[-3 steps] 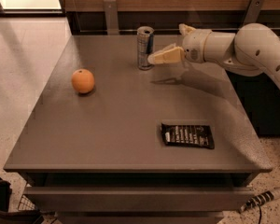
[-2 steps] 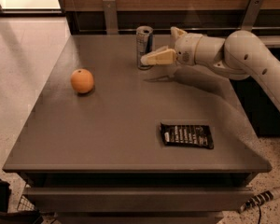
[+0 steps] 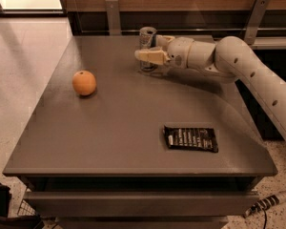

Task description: Knock redbull can over

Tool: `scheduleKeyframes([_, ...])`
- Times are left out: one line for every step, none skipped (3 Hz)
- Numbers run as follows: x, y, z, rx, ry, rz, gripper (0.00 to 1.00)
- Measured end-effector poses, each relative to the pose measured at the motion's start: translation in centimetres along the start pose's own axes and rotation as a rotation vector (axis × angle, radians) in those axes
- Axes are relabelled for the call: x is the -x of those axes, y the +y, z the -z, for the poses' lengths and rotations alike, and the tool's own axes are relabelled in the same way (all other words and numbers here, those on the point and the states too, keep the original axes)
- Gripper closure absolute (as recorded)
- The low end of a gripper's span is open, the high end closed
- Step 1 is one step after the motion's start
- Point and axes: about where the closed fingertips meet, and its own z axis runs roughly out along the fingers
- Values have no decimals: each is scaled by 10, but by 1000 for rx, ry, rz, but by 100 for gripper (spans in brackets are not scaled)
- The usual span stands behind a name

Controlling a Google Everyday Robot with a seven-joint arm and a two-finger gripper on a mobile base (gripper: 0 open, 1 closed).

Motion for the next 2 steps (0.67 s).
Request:
scheduleKeyframes([0,3,-6,13,-4,-2,67])
scheduleKeyframes([0,6,-11,21,-5,-3,100])
